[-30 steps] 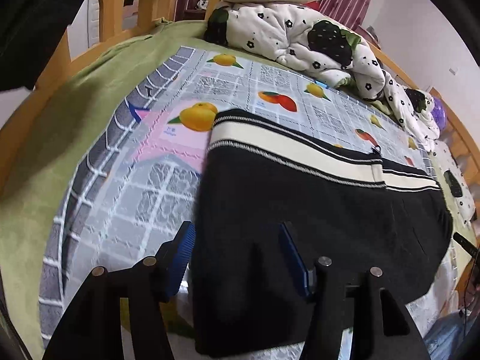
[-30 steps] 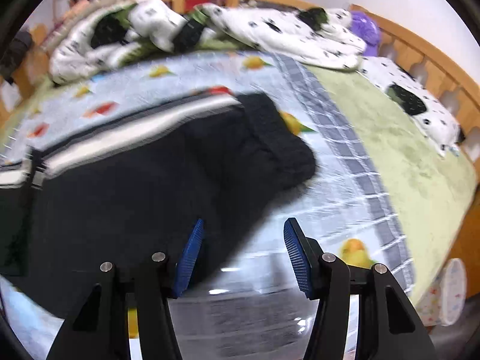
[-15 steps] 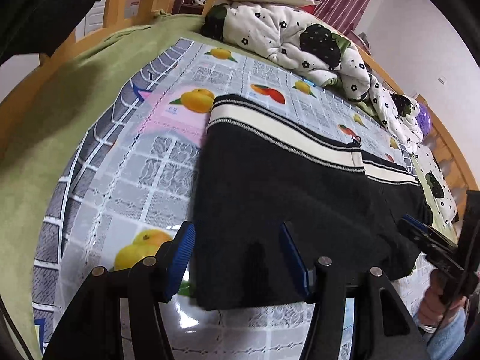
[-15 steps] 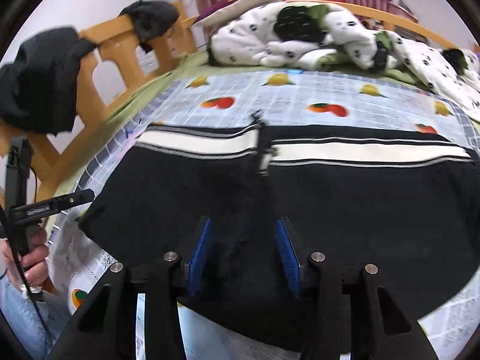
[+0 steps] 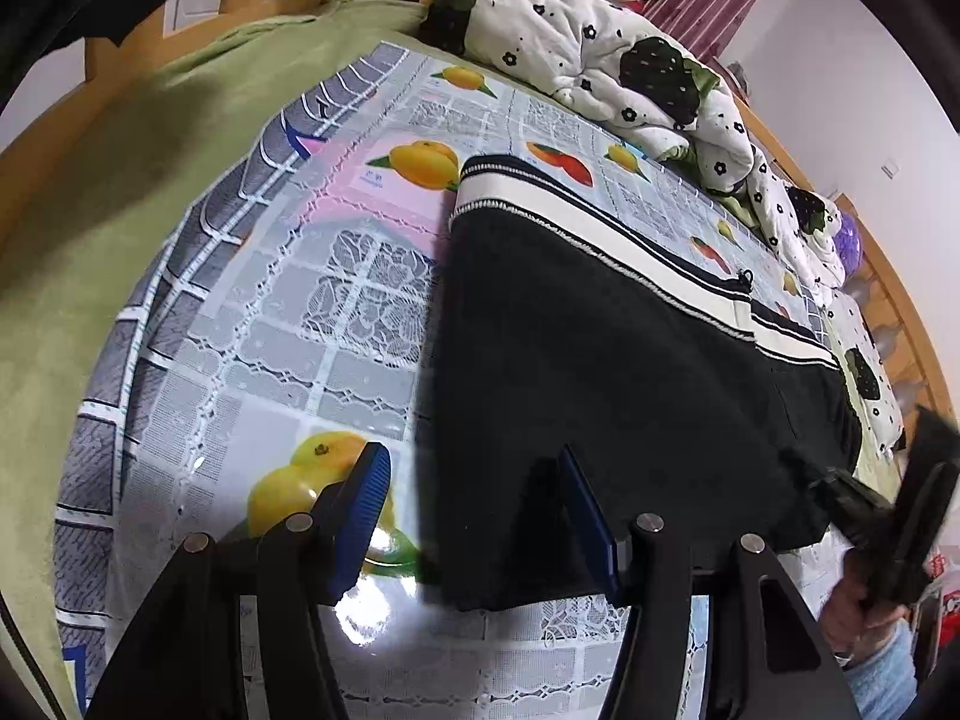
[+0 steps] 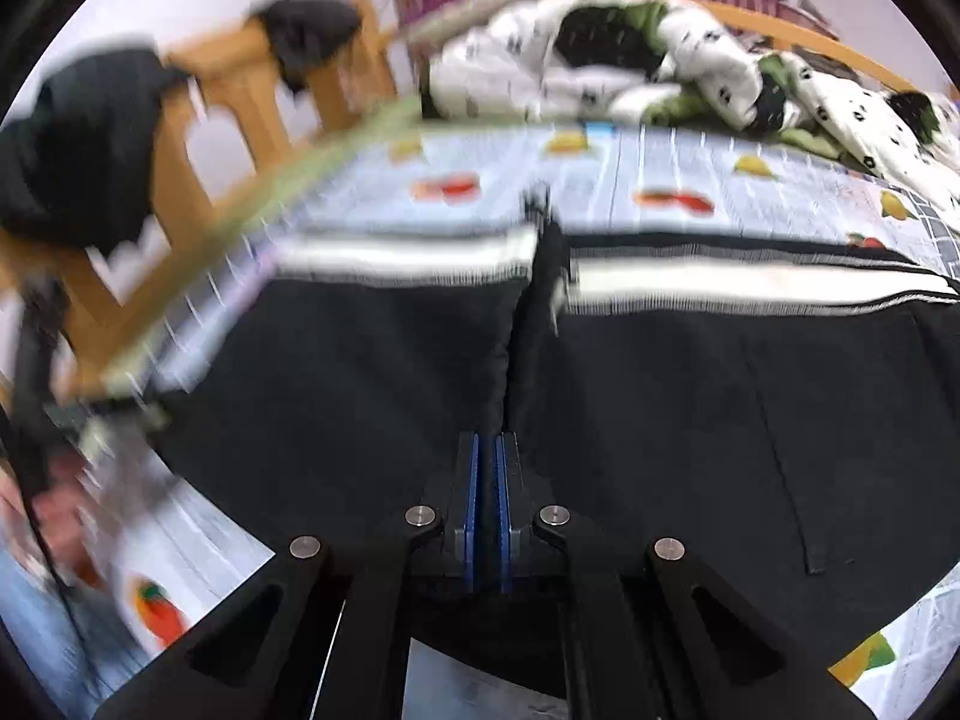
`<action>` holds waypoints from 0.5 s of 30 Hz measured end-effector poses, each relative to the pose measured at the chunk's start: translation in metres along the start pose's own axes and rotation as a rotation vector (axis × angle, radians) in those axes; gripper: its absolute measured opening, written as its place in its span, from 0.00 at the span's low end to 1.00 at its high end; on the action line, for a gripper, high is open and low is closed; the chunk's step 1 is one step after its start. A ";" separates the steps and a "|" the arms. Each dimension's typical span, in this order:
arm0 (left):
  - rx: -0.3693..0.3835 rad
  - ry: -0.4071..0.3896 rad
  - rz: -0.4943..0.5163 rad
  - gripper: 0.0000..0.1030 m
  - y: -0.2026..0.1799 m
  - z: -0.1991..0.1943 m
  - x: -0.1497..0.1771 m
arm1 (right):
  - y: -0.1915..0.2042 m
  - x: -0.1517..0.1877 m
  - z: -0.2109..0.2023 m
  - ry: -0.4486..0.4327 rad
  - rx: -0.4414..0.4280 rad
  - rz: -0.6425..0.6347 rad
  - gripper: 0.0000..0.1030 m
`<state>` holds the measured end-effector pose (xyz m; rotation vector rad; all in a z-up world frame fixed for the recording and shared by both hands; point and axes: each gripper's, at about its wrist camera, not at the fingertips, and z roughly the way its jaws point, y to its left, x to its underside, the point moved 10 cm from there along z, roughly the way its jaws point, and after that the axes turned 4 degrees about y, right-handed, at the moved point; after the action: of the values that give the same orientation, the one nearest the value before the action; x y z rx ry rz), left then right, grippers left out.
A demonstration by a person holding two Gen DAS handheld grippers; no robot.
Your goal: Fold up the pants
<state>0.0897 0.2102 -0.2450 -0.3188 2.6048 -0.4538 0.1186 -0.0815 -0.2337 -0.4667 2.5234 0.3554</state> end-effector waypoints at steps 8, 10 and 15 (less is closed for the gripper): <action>0.009 0.020 0.022 0.54 -0.008 0.010 0.007 | 0.005 -0.025 0.000 -0.014 -0.010 0.000 0.35; 0.018 0.031 0.016 0.54 -0.009 0.014 0.009 | 0.006 -0.037 0.009 -0.024 0.027 -0.034 0.35; 0.030 0.033 0.010 0.55 -0.012 0.020 0.012 | 0.000 -0.036 0.060 0.124 0.118 -0.081 0.16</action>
<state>0.0910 0.1900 -0.2621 -0.2908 2.6280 -0.4983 0.1747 -0.0517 -0.2625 -0.5571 2.6178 0.1497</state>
